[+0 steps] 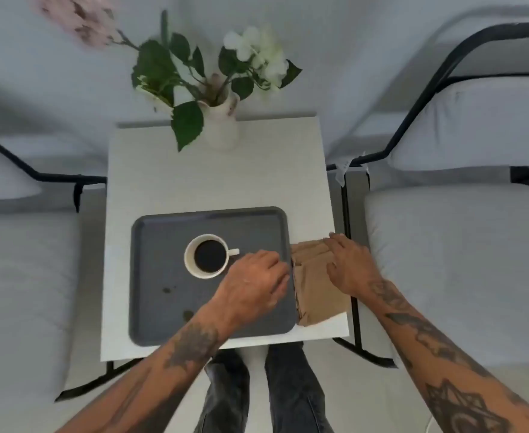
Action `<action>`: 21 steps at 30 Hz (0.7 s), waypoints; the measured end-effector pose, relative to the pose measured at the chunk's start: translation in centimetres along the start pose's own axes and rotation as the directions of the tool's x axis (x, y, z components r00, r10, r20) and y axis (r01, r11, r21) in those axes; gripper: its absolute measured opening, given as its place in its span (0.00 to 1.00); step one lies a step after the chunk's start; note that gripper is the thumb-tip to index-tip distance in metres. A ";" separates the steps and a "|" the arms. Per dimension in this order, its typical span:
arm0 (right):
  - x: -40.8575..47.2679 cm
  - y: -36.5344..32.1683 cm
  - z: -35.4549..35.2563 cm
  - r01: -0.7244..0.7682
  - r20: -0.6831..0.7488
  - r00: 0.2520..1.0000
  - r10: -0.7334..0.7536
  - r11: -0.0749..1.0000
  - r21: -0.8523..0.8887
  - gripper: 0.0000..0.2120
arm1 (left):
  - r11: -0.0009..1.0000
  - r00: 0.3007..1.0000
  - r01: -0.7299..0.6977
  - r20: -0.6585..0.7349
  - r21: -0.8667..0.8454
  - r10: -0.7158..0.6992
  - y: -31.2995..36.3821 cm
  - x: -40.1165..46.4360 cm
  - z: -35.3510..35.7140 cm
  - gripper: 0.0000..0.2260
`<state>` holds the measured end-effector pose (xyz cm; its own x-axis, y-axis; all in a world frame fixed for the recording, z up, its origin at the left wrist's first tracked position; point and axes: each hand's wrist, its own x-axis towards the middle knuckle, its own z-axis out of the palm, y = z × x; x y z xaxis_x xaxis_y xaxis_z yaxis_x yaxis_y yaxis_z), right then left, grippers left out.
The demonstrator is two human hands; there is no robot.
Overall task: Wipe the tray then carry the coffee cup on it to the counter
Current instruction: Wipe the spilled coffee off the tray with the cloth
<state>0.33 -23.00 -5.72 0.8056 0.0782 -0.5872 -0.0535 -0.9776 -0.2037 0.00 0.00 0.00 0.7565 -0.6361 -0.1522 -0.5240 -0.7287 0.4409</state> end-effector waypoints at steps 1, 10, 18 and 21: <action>0.6 0.8 0.6 -0.002 0.013 1.000 0.002 1.000 0.000 0.28 | 1.000 1.000 0.006 0.014 -0.001 -0.006 0.5 1.5 1.7 0.08; 3.4 4.4 4.0 0.128 -0.160 0.981 -0.110 0.986 0.110 0.21 | 0.942 0.955 0.200 0.162 0.271 -0.249 1.4 8.4 10.2 0.19; 4.0 4.3 4.2 0.144 -0.134 0.983 -0.128 0.982 0.123 0.10 | 0.897 0.927 0.232 0.194 0.375 -0.321 1.5 9.6 11.8 0.12; 2.7 4.1 3.8 0.156 -0.117 0.984 -0.136 0.972 0.176 0.08 | 0.927 0.936 0.223 0.198 0.301 -0.289 2.0 9.3 11.2 0.08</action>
<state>0.04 -26.11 -11.08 0.8688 0.1873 -0.4584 -0.0304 -0.9037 -0.4270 1.63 -10.25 -10.48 0.7824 -0.4351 -0.4456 -0.4353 -0.8937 0.1086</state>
